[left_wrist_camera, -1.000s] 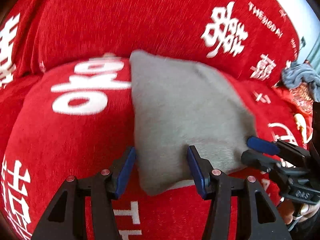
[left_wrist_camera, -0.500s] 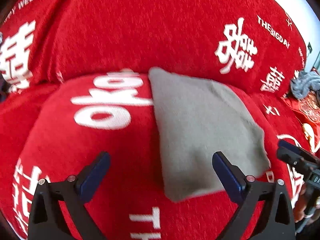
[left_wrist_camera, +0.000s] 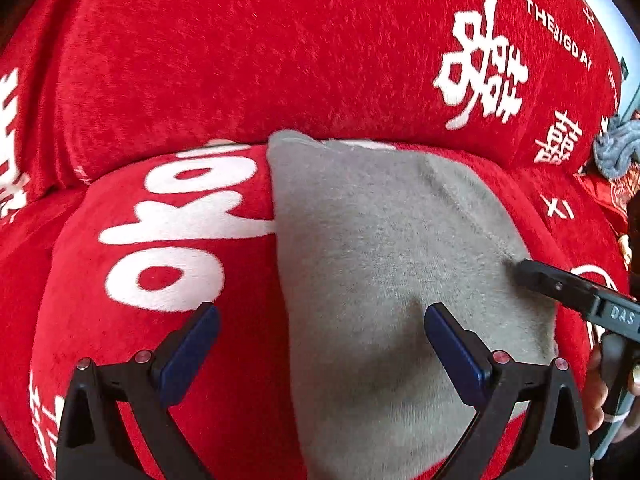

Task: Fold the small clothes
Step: 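Move both grippers to the edge of the folded sweater, then grasp the folded sweater edge with both grippers and lift it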

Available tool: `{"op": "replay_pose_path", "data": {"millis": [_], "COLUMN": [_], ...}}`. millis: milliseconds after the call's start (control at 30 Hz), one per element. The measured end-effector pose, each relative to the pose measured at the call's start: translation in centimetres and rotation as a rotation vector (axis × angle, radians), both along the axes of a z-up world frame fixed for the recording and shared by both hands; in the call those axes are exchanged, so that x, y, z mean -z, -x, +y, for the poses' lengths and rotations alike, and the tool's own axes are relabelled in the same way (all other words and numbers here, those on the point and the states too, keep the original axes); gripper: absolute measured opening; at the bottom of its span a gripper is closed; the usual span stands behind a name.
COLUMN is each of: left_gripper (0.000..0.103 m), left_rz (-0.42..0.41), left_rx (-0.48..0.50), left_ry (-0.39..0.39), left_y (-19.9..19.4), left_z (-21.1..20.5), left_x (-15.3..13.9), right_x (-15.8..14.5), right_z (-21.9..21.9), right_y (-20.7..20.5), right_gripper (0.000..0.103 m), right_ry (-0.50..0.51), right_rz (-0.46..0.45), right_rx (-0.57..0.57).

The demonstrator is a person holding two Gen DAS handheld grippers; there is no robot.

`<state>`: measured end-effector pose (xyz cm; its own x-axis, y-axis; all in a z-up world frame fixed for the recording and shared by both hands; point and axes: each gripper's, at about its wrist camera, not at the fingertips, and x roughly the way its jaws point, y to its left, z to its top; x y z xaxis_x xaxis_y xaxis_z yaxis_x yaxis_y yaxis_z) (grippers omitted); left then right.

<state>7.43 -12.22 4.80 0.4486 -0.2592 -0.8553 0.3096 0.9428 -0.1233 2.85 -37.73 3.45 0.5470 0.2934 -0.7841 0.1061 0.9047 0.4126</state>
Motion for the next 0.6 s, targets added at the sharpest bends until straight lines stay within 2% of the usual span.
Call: {"op": "replay_pose_path", "data": {"millis": [100, 300, 600], "left_gripper": [0.102, 0.102, 0.102], "left_rz": [0.025, 0.059, 0.148], "left_rx": [0.009, 0.02, 0.063], "left_ry": [0.0, 0.049, 0.122], "left_y": [-0.7, -1.8, -3.3], "left_z": [-0.4, -0.8, -1.6], "left_x": [1.0, 1.9, 2.9], "right_x": [1.1, 2.6, 3.2], "right_z": [0.1, 0.4, 0.8], "right_y": [-1.0, -2.3, -4.1], "right_gripper": [0.075, 0.075, 0.076], "right_ry": [-0.015, -0.056, -0.079], "right_rz": [0.024, 0.034, 0.037], "right_rx": [-0.004, -0.016, -0.02]}}
